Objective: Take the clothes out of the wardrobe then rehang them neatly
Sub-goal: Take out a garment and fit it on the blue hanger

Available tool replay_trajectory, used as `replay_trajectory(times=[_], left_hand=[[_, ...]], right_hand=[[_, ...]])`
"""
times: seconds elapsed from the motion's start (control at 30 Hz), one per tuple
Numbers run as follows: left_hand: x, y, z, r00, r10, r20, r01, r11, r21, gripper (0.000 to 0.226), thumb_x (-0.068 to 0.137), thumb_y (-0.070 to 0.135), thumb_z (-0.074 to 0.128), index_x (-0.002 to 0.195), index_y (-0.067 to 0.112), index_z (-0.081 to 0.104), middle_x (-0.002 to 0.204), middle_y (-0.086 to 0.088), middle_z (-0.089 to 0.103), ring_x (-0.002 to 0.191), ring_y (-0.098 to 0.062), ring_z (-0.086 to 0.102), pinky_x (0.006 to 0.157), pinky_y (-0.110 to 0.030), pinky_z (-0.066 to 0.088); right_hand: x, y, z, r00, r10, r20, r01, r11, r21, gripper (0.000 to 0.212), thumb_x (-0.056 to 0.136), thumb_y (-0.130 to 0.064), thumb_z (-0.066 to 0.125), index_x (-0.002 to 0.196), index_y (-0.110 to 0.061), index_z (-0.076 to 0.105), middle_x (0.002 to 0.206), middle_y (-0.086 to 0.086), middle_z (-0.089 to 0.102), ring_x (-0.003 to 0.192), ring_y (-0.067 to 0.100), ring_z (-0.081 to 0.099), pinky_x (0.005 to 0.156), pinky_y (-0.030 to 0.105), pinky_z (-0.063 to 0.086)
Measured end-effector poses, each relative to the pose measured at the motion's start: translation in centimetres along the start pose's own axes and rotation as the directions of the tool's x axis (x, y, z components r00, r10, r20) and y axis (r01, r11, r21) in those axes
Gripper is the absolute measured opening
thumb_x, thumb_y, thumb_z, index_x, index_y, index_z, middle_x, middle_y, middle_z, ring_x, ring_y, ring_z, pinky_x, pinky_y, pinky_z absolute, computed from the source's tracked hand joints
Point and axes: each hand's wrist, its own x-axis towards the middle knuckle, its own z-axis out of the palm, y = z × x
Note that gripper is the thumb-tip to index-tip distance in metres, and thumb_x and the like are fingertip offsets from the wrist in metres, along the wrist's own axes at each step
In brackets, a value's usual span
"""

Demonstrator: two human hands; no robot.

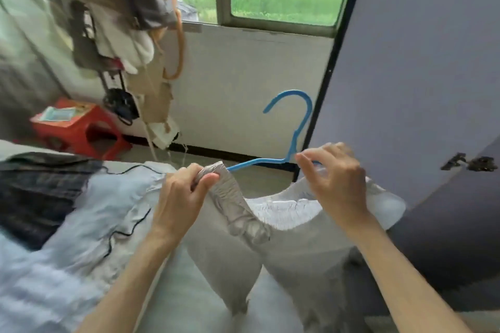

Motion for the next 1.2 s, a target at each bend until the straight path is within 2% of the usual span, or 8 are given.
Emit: replay_trajectory(times=[0.1,0.2,0.3,0.4,0.63,0.87,1.13,1.2], left_hand=[[-3.1,-4.1,-5.6,0.981,-0.145,-0.13,0.153,0.987,0.057,0.083,0.079,0.079,0.026,0.063,0.001,0.049,0.049,0.004,0.035,0.049,-0.016,0.036,0.052,-0.021,0.03],[-6.8,-6.8,-10.3,0.921,-0.3,-0.249,0.334,0.936,0.109,0.084,0.075,0.083,0.025,0.061,0.003,0.048,0.049,0.008,0.031,0.049,-0.017,0.034,0.053,-0.026,0.031],[-10.4,-8.1,-14.1,0.859,-0.336,-0.386,0.442,0.868,0.228,0.054,0.081,0.076,0.024,0.058,0.029,0.037,0.049,0.012,0.031,0.049,-0.008,0.034,0.059,-0.032,0.029],[-13.2,-9.1,-17.7,0.805,-0.334,-0.491,0.522,0.793,0.316,0.049,0.086,0.066,0.029,0.065,0.026,0.045,0.056,0.005,0.05,0.056,-0.026,0.049,0.065,-0.035,0.034],[-18.8,-7.1,-24.0,0.666,-0.14,-0.733,0.676,0.529,0.513,0.058,0.094,0.056,0.028,0.073,0.009,0.055,0.062,-0.004,0.055,0.068,-0.023,0.045,0.067,-0.035,0.027],[-23.3,-3.0,-30.1,0.483,0.003,-0.876,0.831,0.313,0.459,0.065,0.094,0.057,0.028,0.077,0.003,0.061,0.071,-0.01,0.062,0.074,-0.023,0.046,0.071,-0.035,0.028],[-27.0,1.7,-41.6,0.396,0.169,-0.903,0.906,0.092,0.414,0.039,0.091,0.04,0.047,0.085,0.004,0.06,0.084,-0.013,0.065,0.081,-0.033,0.054,0.077,-0.04,0.031],[-28.1,1.9,-44.9,0.373,0.198,-0.906,0.918,0.06,0.391,0.041,0.092,0.041,0.047,0.089,0.003,0.062,0.089,-0.015,0.066,0.085,-0.034,0.055,0.08,-0.041,0.033]], right_hand=[[-0.8,-2.9,5.2,0.99,0.104,0.095,-0.111,0.991,0.074,0.047,0.095,-0.042,0.033,0.093,-0.01,0.067,0.085,0.006,0.065,0.083,0.023,0.052,0.075,0.034,0.035],[-1.7,-6.1,10.0,0.959,0.114,0.258,-0.134,0.989,0.061,0.046,0.092,-0.034,0.022,0.078,-0.006,0.056,0.07,0.015,0.058,0.064,0.033,0.051,0.065,0.035,0.033],[-2.0,-11.0,13.3,0.931,0.004,0.366,-0.109,0.957,0.267,0.04,0.091,-0.044,0.018,0.071,-0.018,0.04,0.059,-0.002,0.042,0.06,0.022,0.035,0.062,0.033,0.027],[-2.6,-15.1,15.6,0.897,-0.164,0.411,-0.045,0.89,0.453,0.047,0.092,-0.044,0.021,0.074,-0.011,0.049,0.064,-0.006,0.041,0.064,0.02,0.039,0.061,0.03,0.024],[-2.2,-23.3,18.6,0.799,-0.479,0.365,0.137,0.735,0.664,0.042,0.089,-0.044,0.031,0.076,-0.009,0.05,0.065,0.0,0.05,0.06,0.023,0.048,0.055,0.034,0.038],[-1.9,-33.9,18.4,0.71,-0.671,0.215,0.276,0.545,0.792,0.046,0.085,-0.052,0.04,0.07,-0.009,0.045,0.052,0.002,0.048,0.049,0.031,0.052,0.046,0.026,0.021],[-3.0,-48.5,15.5,0.701,-0.699,0.139,0.14,0.326,0.935,0.041,0.088,-0.045,0.055,0.065,-0.015,0.038,0.052,0.003,0.043,0.058,0.037,0.054,0.053,0.031,0.024],[-3.4,-52.6,14.8,0.704,-0.696,0.144,0.094,0.292,0.952,0.039,0.089,-0.044,0.055,0.068,-0.014,0.041,0.057,0.012,0.054,0.066,0.039,0.056,0.055,0.034,0.023]])
